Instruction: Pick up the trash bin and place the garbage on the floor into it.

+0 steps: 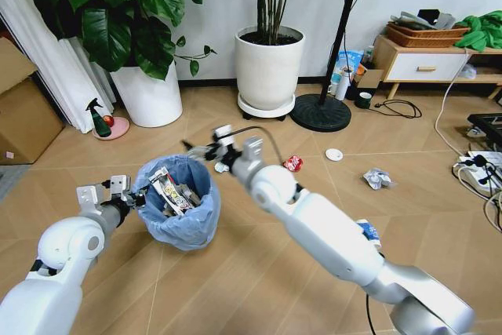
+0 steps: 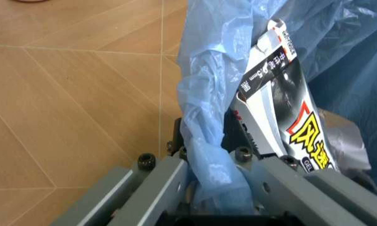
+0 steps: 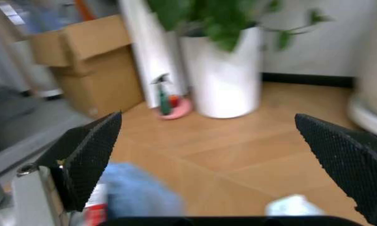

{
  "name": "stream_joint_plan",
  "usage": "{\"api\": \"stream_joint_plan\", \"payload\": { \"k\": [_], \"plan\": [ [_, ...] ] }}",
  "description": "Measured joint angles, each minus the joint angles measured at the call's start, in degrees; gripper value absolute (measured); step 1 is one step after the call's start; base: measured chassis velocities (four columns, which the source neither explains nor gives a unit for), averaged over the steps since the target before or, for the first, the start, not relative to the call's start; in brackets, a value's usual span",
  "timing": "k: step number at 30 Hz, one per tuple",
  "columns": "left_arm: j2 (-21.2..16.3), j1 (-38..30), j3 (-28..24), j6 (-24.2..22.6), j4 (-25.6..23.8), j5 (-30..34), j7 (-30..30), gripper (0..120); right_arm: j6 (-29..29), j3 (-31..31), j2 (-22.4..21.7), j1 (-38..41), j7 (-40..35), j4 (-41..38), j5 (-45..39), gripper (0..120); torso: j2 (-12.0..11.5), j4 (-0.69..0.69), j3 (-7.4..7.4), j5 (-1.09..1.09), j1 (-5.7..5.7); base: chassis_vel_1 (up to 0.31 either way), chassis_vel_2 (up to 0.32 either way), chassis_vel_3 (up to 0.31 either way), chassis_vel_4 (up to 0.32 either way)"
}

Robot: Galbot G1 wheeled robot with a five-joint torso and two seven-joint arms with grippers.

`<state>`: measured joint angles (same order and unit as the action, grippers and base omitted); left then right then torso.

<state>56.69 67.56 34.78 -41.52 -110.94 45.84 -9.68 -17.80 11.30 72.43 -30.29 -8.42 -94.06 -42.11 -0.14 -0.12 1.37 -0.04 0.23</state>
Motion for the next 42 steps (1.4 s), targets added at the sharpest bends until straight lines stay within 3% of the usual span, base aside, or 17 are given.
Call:
{"api": "stream_joint_plan", "payload": {
  "k": [7, 11, 13, 27, 42],
  "plan": [
    [0.05, 0.48, 0.38, 0.05, -0.51, -0.07, 0.36, 0, -1.03, -13.62, -11.30, -8.78, -0.63, 0.13, 3.09, 100, 0.00, -0.03, 0.00, 0.01, 0.00, 0.000, 0.000, 0.000, 0.000],
    [0.21, 0.55, 0.35, 0.06, -0.58, -0.17, 0.49, 0, -0.99, -17.92, -13.87, -12.49, -0.34, 1.74, 4.53, 100, 0.00, -0.02, 0.00, 0.02, 0.00, 0.000, 0.000, 0.000, 0.000],
    [0.69, 0.69, 0.03, 0.12, -0.66, -0.65, 0.85, 0, 0.31, -23.61, -15.86, -20.07, -0.22, 4.60, 6.71, 100, 0.00, -0.02, 0.00, 0.03, 0.00, 0.000, 0.000, 0.000, 0.000],
    [1.11, 1.02, -0.51, 0.30, -0.70, -1.14, 1.75, 0, 3.76, -36.54, -12.99, -31.78, 3.83, 16.18, 12.06, 100, 0.00, -0.01, 0.00, -0.01, 0.00, 0.000, 0.000, 0.000, 0.000],
    [0.77, 1.69, -0.57, 0.38, -1.12, -1.21, 1.99, 0, 8.17, -38.84, -8.86, -28.54, 9.74, 34.59, 13.75, 100, 0.00, 0.00, 0.01, 0.01, 0.00, 0.000, 0.000, 0.000, 0.000]
  ]
}}
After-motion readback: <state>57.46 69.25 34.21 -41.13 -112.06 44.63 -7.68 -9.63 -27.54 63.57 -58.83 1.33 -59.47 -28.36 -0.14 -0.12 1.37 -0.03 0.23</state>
